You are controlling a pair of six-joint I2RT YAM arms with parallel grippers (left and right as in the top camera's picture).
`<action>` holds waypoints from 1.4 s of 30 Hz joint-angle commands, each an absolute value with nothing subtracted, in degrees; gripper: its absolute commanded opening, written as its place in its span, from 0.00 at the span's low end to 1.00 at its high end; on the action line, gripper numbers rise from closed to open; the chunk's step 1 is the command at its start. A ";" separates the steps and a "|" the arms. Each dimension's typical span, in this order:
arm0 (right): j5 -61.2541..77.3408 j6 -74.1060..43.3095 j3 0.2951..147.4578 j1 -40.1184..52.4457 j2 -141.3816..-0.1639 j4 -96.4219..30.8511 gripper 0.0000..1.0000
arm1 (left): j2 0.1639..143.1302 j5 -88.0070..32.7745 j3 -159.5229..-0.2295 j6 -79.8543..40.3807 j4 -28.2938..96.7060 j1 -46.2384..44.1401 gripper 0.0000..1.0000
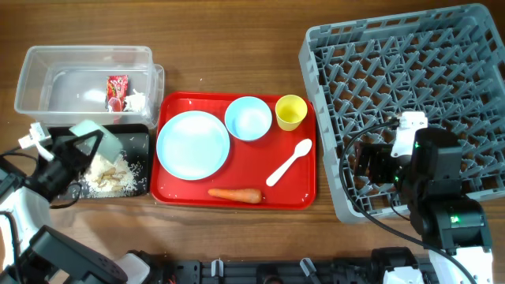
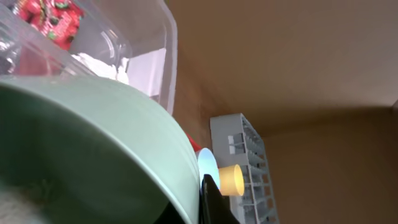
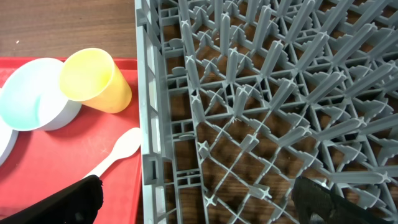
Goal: Sort waste into correct bins and load items into the dishwasher rack
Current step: 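Grasp the light-blue plate with the left gripper and tip food onto black tray, then set the light-blue plate back on the red tray with the left gripper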
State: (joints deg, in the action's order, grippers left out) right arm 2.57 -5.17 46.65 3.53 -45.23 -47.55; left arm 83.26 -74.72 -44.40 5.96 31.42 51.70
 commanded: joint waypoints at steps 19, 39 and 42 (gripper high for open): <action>3.07 -6.22 47.77 3.31 -45.43 -47.24 1.00 | 83.55 -83.44 -44.58 7.07 36.53 36.93 0.04; 3.07 -6.24 47.77 3.31 -45.43 -47.62 1.00 | 82.83 -25.85 -46.11 -6.52 24.71 -32.82 0.41; 3.31 -6.22 47.77 3.31 -45.43 -47.64 1.00 | 82.83 -21.71 -55.83 -6.94 28.42 -31.75 0.57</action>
